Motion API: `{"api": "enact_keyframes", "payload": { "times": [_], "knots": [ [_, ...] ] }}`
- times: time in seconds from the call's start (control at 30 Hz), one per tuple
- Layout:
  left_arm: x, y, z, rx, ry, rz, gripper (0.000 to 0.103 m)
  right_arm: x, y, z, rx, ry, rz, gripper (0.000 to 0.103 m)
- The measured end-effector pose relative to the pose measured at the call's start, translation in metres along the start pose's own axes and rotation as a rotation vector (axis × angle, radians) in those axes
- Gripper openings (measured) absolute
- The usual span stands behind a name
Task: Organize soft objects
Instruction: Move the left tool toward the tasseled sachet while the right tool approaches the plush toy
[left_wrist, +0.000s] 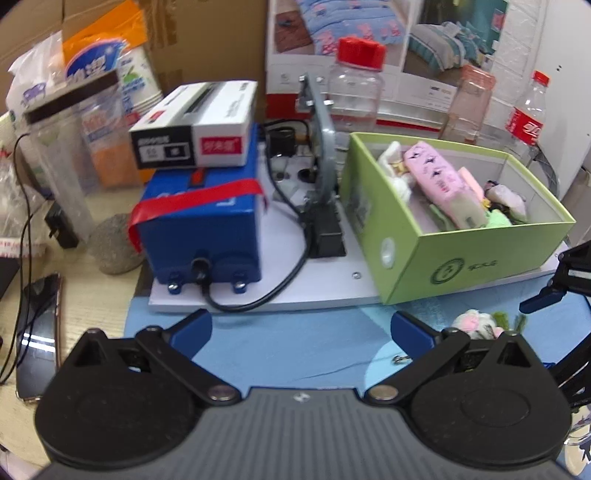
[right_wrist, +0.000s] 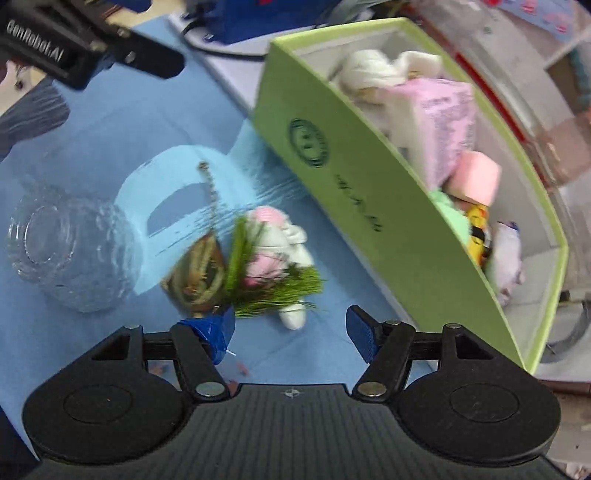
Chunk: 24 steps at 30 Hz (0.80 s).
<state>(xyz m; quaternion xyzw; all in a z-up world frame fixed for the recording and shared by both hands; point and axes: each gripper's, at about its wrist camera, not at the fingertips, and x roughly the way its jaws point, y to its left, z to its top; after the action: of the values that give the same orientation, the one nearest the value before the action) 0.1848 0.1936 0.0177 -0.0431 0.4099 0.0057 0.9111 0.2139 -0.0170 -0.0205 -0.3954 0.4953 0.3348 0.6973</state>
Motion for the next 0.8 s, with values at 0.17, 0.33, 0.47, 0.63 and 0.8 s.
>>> {"api": "enact_keyframes", "payload": {
  "times": [0.17, 0.33, 0.47, 0.63, 0.8],
  "knots": [
    [-0.001, 0.022, -0.005, -0.054, 0.003, 0.011, 0.103, 0.017, 0.003, 0.010, 0.006, 0.023, -0.036, 0.052],
    [-0.001, 0.027, -0.007, -0.062, 0.016, 0.017, 0.103, 0.010, -0.017, 0.021, 0.249, -0.186, 0.126, 0.053],
    [0.001, 0.027, -0.006, -0.080, 0.023, 0.020, 0.103, 0.006, -0.017, 0.021, 0.244, -0.222, 0.097, 0.053],
    [0.005, 0.016, -0.003, -0.057, 0.040, -0.001, 0.103, 0.031, -0.029, 0.024, 0.282, -0.136, 0.092, 0.053],
    [0.004, 0.007, 0.000, -0.014, 0.042, 0.009, 0.103, 0.044, -0.040, 0.018, 0.323, -0.072, 0.099, 0.053]
  ]
}}
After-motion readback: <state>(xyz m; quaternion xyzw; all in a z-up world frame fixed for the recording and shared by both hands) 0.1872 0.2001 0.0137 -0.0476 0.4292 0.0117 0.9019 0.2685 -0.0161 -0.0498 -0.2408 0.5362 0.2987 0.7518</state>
